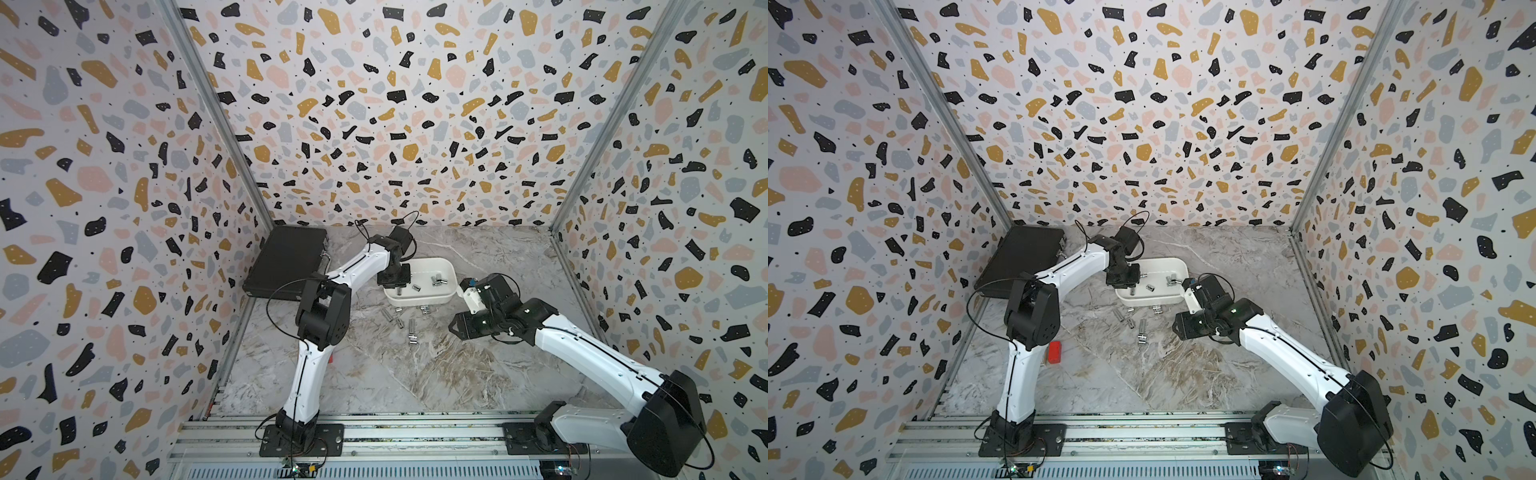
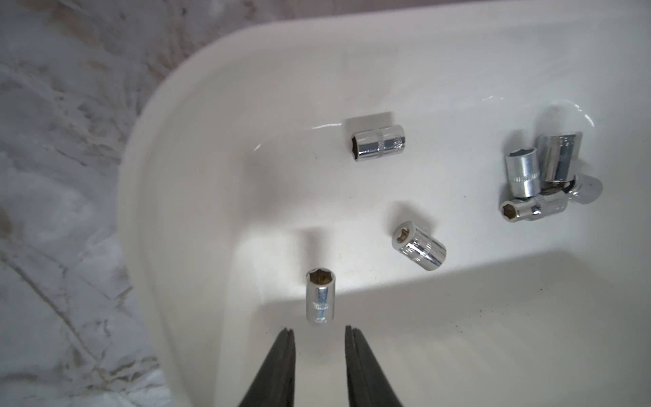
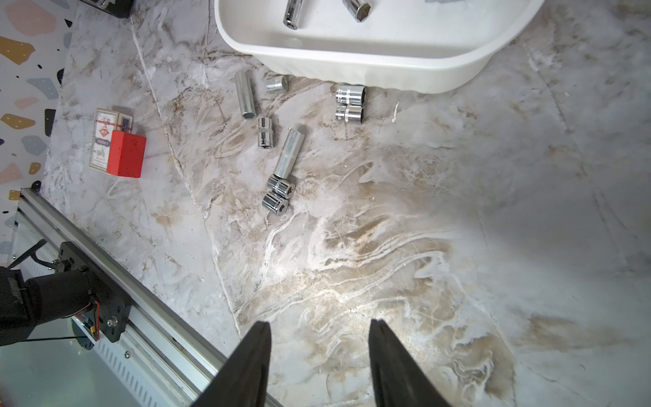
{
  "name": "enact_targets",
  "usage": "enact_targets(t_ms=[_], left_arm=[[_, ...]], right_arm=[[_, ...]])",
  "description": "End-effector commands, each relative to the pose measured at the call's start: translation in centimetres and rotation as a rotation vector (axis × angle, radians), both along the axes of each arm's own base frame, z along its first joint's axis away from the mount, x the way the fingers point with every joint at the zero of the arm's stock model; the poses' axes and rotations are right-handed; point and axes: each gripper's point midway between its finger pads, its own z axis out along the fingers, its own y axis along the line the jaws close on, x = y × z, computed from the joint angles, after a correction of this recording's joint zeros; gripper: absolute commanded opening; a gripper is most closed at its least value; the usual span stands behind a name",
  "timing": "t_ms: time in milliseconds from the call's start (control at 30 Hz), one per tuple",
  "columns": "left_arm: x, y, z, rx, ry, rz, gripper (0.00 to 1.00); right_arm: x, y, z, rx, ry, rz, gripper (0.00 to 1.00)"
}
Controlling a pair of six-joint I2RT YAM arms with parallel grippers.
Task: Put the socket on the desktop into the storage box
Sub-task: Place the socket head in the storage box.
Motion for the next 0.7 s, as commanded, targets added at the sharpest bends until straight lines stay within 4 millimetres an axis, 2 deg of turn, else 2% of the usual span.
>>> enact_targets(t_ms=[0,300,667], left_arm=[[0.2,-0.1,1.5,0.005,-0.033,-0.017,0.31],[-1.0,0.3,5.2,-0.046,-0.103,-0.026,0.36],[-5.2,1.7,9.4,-0.15,-0.185,-0.035,0.47]], right_arm=[[-0.1,-0.3,0.6,0.005,-0.01,-0.015,0.5],[0.0,-0.5,0.7,-0.003,-0.021,-0.027,0.52],[1.2,-0.3,0.9,-0.027,-0.041,-0.033,0.58]])
